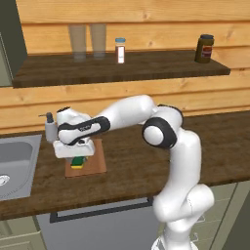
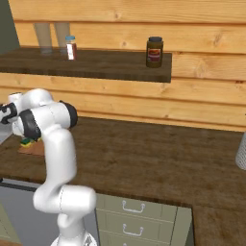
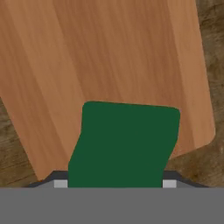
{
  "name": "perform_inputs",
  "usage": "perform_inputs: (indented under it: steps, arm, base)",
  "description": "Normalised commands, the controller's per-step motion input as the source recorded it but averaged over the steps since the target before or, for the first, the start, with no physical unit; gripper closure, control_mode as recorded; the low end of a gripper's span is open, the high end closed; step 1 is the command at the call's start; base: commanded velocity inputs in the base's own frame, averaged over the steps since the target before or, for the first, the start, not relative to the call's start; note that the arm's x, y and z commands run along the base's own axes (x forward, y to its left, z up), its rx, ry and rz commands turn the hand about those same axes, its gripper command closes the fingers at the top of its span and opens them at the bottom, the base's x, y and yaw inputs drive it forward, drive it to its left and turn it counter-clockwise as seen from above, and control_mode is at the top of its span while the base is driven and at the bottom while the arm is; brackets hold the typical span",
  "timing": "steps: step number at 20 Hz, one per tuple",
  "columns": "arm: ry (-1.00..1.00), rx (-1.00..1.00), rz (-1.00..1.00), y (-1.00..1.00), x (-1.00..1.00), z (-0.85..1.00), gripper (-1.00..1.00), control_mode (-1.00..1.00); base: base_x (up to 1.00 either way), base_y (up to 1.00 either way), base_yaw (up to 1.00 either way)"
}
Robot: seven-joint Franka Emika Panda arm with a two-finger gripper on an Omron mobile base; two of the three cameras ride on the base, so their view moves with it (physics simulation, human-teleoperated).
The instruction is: Pick up the sponge from the counter and clean the cutting board by briefly scrubbing or pressing down on the cutting board. Once finished, release the sponge.
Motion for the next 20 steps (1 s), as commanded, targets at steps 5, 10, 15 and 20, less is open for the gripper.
perform_inputs:
  steps: [5,10,15,20]
  arm:
    - [0.00,0.00,0.00,0.45,0.06,-0.16,1.00,-1.00]
    - [-0.02,0.02,0.00,0.02,0.00,-0.37,1.00,-1.00]
    - [-0.03,0.04,0.00,0.00,0.00,-0.40,1.00,-1.00]
    - [-0.06,0.02,0.00,-0.03,0.00,-0.33,1.00,-1.00]
  base:
    - [0.00,0.00,0.00]
    - [0.00,0.00,0.00]
    - [0.00,0.00,0.00]
    - [0.00,0.00,0.00]
